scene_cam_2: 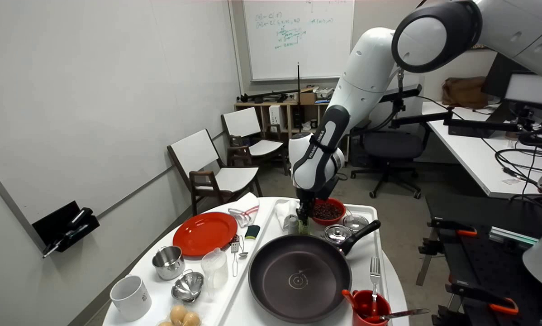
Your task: Move the green bottle to the left
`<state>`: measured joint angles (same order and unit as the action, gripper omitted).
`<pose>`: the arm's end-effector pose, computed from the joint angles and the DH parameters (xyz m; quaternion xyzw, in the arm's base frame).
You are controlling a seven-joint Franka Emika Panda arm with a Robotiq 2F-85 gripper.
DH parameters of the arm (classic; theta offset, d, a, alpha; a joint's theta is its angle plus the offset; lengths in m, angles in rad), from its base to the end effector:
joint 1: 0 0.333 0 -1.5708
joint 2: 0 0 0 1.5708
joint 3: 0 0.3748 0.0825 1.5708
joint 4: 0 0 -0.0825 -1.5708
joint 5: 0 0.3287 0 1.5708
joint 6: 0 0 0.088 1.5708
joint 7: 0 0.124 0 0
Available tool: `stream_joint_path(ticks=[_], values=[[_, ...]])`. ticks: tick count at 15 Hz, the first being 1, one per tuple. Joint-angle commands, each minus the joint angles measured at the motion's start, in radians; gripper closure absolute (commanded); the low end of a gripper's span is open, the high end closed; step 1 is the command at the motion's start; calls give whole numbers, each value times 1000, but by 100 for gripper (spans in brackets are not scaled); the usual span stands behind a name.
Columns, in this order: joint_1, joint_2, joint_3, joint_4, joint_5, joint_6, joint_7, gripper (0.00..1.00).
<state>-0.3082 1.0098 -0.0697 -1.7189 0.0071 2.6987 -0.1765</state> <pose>0.6093 -0.2360 0.0692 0.9956 -0.0879 -0.0211 0.0234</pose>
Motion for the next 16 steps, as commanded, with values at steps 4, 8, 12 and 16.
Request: stream_joint_path(ticks=[4, 8, 12, 16], values=[[-2, 19, 4, 33, -7, -14, -15, 92], [0, 8, 4, 25, -9, -10, -19, 92], [6, -26, 2, 7, -10, -2, -17, 92], [12, -68, 1, -10, -10, 3, -14, 92]])
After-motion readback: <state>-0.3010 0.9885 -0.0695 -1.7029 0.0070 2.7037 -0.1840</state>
